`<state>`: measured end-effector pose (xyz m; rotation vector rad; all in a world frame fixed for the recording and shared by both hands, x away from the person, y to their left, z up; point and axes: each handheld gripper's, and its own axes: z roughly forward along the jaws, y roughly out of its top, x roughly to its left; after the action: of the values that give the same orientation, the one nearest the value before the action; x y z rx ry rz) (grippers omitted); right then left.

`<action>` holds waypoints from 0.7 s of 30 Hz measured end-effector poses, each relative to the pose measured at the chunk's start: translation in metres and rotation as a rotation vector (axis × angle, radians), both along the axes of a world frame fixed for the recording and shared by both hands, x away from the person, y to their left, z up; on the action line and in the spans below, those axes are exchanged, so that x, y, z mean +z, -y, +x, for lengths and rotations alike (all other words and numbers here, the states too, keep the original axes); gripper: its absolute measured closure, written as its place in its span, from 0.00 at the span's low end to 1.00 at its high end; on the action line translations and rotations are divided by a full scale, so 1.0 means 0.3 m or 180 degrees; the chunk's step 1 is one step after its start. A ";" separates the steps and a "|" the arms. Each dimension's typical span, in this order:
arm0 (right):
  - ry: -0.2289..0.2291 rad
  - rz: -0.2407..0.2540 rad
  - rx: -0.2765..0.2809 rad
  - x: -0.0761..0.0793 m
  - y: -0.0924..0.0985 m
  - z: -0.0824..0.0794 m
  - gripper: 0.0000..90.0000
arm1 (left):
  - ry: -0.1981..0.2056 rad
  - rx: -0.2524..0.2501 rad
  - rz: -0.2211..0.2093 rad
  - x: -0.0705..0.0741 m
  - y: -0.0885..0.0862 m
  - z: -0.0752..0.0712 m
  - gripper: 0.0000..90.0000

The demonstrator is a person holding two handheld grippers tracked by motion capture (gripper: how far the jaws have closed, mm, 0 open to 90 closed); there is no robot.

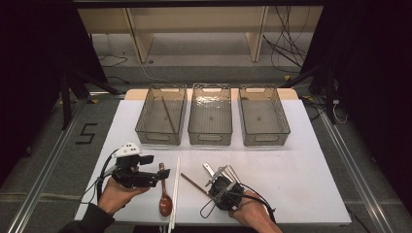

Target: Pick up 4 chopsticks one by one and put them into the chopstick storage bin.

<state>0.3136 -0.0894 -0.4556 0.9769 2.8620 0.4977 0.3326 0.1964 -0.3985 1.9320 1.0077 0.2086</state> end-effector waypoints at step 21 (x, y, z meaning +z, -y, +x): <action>0.0127 0.0360 -0.0067 0.072 0.048 0.008 0.96 | -0.0112 0.0037 -0.0002 -0.008 0.001 0.006 0.17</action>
<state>0.3162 -0.1037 -0.4339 1.0006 2.8120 0.6760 0.3344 0.1962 -0.4008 1.9356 1.0422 0.1812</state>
